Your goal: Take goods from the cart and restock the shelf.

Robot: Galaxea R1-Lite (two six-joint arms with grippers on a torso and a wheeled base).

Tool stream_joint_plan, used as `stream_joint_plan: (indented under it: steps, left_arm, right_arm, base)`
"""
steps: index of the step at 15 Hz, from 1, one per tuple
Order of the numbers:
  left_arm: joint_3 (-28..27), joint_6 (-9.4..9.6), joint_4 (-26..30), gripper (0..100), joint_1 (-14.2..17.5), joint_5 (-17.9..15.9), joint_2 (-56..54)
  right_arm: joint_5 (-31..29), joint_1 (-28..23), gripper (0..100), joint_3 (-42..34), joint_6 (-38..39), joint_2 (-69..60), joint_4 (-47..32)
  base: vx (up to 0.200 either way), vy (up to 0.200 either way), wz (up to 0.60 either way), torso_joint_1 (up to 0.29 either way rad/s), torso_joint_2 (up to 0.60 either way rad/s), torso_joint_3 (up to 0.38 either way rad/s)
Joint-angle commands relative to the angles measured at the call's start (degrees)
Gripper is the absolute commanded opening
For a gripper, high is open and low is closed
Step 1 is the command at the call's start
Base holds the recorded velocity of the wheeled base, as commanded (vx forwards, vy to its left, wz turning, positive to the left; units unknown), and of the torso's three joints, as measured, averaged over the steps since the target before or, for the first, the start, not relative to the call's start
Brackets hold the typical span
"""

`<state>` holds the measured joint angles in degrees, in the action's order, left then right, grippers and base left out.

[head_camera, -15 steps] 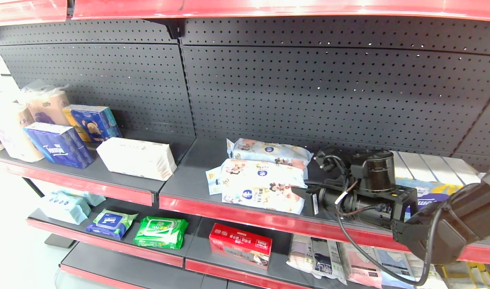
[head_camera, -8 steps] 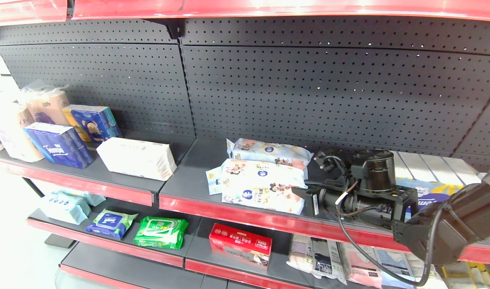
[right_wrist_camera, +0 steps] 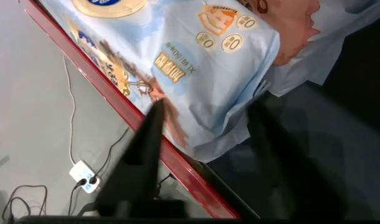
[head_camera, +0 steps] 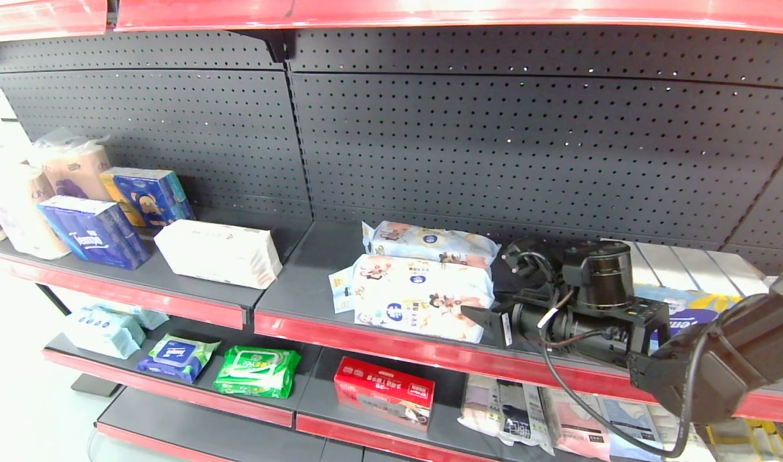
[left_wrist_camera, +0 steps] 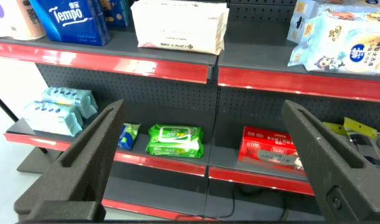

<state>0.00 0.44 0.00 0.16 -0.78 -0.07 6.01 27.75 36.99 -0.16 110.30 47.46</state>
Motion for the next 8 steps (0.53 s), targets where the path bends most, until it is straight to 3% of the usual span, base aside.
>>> stream_joint_plan:
  steps: [1, 8]
  left_arm:
    - [0.0, 0.00, 0.0, 100, 0.0, 0.0, 0.1]
    - [0.0, 0.00, 0.0, 100, 0.0, 0.0, 0.1]
  right_arm:
    - [0.1, 0.1, 100, 0.0, 0.1, 0.0, 0.2]
    - [0.0, -0.8, 100, -1.5, 0.3, -5.1, -0.6]
  base:
    - [0.000, 0.000, 0.00, 0.000, 0.00, 0.000]
    - [0.000, 0.000, 0.00, 0.000, 0.00, 0.000]
